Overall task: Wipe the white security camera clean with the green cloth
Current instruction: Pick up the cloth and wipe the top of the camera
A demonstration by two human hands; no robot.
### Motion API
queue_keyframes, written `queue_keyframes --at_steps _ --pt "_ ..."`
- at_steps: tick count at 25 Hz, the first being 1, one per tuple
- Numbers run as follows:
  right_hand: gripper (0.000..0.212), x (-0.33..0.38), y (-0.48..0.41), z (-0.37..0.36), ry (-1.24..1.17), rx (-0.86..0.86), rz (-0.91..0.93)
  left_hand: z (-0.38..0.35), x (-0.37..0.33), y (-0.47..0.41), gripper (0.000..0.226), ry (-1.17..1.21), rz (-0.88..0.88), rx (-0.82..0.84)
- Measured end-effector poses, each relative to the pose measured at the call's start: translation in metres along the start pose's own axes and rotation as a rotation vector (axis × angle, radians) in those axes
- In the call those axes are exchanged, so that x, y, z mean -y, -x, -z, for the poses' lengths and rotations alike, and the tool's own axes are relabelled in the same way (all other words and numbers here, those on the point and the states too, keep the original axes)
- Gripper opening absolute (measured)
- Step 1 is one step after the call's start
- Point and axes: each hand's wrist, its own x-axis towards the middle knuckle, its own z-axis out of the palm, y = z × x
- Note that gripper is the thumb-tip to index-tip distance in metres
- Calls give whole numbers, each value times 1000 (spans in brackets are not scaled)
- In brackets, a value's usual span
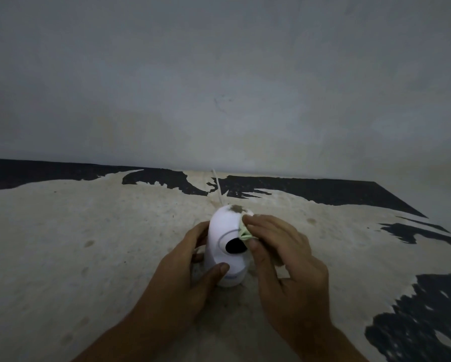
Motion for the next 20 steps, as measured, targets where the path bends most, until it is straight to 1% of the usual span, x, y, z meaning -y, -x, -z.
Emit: queue_keyframes --at_steps 1,2,5,6,7,10,11,12,15,16,20 --pt "27 0 0 0 20 20 16 0 0 0 58 2 -6 1" --pt "27 -3 -1 1 15 39 -14 0 0 1 55 4 -20 9" --pt "23 -9 -8 6 -121 49 -254 2 1 1 52 4 -68 31" --pt "22 -8 -9 7 -154 47 -287 3 1 1 52 6 -74 29" --pt "22 -6 -9 7 -152 38 -277 2 1 1 52 5 -72 23" --pt "26 2 -7 5 -106 38 -135 1 -1 1 52 -9 -17 4" --pt "26 2 -5 3 -116 54 -116 0 -1 1 53 -9 -8 6" --pt "26 0 -5 3 -135 64 -135 -1 -1 1 54 -13 -11 9" --pt "23 -7 -7 2 -199 58 -328 0 0 2 54 -20 -51 15" --pt "22 -7 -8 2 -200 52 -351 0 0 2 52 -16 -58 17" --pt "29 1 -6 -2 -124 48 -279 -1 0 -1 53 -12 -13 1"
